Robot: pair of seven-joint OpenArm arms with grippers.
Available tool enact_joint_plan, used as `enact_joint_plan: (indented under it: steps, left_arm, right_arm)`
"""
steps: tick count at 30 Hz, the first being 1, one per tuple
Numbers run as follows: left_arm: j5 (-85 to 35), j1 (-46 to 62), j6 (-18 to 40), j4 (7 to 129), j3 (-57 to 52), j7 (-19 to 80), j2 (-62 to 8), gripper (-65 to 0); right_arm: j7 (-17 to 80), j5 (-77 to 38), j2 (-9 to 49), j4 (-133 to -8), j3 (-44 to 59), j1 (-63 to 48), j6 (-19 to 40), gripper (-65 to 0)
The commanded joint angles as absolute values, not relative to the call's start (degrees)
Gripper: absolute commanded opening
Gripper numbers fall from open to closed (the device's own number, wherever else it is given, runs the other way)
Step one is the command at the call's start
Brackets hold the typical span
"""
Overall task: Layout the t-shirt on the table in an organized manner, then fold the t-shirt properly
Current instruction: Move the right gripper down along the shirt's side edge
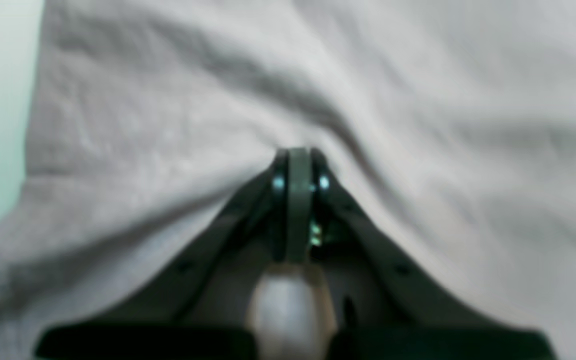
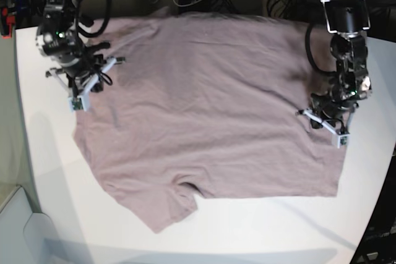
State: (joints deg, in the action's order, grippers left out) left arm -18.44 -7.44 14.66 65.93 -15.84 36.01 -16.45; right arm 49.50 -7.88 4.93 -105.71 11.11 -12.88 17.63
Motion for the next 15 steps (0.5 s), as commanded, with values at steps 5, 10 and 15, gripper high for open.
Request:
enact_joint_plan:
  steps: [5, 10, 15]
  left_arm:
    - [-18.8, -2.7, 14.7, 79.2, -18.9, 40.2, -17.0, -64.9]
    - [-18.3, 2.0, 14.9, 81.1, -26.2, 41.0, -14.6, -64.9]
    - [-18.7, 3.6, 15.0, 78.4, -27.6, 40.9, -14.7, -64.9]
  right_arm:
    - [52.0, -7.3, 5.8, -97.5, 9.7, -6.8, 17.7, -65.0]
    - [51.8, -7.3, 6.9, -86.0, 9.8, -1.2, 17.7, -65.0]
    - [46.0, -7.3, 9.5, -74.0, 9.7, 5.8, 17.7, -65.0]
